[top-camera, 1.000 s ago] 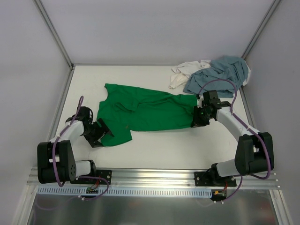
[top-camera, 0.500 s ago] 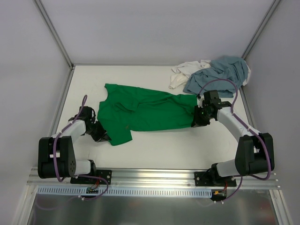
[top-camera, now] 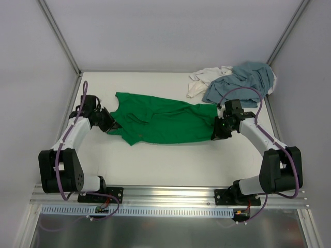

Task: Fold and stack the t-shirts
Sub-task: Grap the side of the flattened tshirt closest away from the robot with both arms, then fold the other side of the tshirt into a rectangle

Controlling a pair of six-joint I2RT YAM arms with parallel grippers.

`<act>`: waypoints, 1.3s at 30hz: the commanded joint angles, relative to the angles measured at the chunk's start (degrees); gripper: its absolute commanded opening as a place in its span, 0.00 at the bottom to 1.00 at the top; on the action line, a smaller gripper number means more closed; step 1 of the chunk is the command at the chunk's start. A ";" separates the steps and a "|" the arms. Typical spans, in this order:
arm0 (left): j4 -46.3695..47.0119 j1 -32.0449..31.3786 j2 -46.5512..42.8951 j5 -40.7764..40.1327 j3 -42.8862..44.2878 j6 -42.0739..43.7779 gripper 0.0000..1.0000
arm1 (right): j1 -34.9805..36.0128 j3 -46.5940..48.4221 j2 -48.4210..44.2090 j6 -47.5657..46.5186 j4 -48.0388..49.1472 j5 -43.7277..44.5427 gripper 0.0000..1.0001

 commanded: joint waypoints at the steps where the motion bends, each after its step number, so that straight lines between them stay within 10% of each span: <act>1: 0.20 -0.47 2.82 2.61 5.92 -2.19 0.00 | -0.50 0.64 -1.52 0.16 -0.45 0.38 0.00; 39: 3.09 -1.00 24.89 8.24 30.90 -7.73 0.00 | -0.59 11.89 7.27 1.21 -1.86 0.29 0.01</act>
